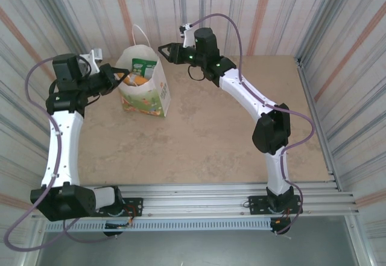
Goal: Place the snacks into the paper bag
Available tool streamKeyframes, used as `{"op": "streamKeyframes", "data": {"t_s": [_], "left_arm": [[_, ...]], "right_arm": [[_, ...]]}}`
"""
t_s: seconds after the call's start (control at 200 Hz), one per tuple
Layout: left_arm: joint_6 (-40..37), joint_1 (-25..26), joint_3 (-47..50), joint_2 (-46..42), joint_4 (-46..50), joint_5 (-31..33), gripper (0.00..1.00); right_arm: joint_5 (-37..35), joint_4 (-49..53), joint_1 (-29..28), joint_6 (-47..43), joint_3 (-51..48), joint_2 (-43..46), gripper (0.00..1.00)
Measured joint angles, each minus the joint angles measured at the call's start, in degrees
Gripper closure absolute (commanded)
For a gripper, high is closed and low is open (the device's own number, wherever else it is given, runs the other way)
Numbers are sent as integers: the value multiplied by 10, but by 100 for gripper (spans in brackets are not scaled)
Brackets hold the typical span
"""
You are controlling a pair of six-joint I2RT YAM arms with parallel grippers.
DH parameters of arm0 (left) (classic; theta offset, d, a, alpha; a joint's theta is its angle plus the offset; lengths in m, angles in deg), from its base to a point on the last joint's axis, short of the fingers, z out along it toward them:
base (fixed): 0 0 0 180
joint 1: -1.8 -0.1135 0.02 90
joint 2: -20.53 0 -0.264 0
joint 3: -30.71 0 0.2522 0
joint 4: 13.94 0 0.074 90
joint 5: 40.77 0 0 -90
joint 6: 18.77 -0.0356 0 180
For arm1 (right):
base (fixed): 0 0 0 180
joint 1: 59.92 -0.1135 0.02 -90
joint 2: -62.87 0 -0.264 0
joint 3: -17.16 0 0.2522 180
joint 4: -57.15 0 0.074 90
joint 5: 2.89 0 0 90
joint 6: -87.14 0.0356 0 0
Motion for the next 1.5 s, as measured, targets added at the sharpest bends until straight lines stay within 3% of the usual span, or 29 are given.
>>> {"op": "streamKeyframes", "data": {"t_s": [0.466, 0.927, 0.987, 1.027, 1.157, 1.358, 1.503], "left_arm": [[-75, -7, 0, -98, 161, 13, 100], [-85, -12, 0, -116, 189, 23, 100], [-85, -12, 1, -118, 188, 26, 100], [-85, -12, 2, -120, 189, 28, 100], [-87, -12, 2, -122, 191, 30, 100], [-94, -12, 2, -121, 191, 31, 100], [-100, -12, -1, -111, 188, 30, 100]], "right_arm": [[26, 61, -14, -26, 142, -90, 39], [92, 38, -29, -32, 215, -177, 43], [99, 33, -32, -32, 238, -195, 47], [103, 31, -34, -31, 251, -206, 56], [110, 25, -38, -33, 261, -221, 100], [90, 31, -42, -53, 258, -218, 100], [47, 36, -40, -70, 186, -163, 100]]}}
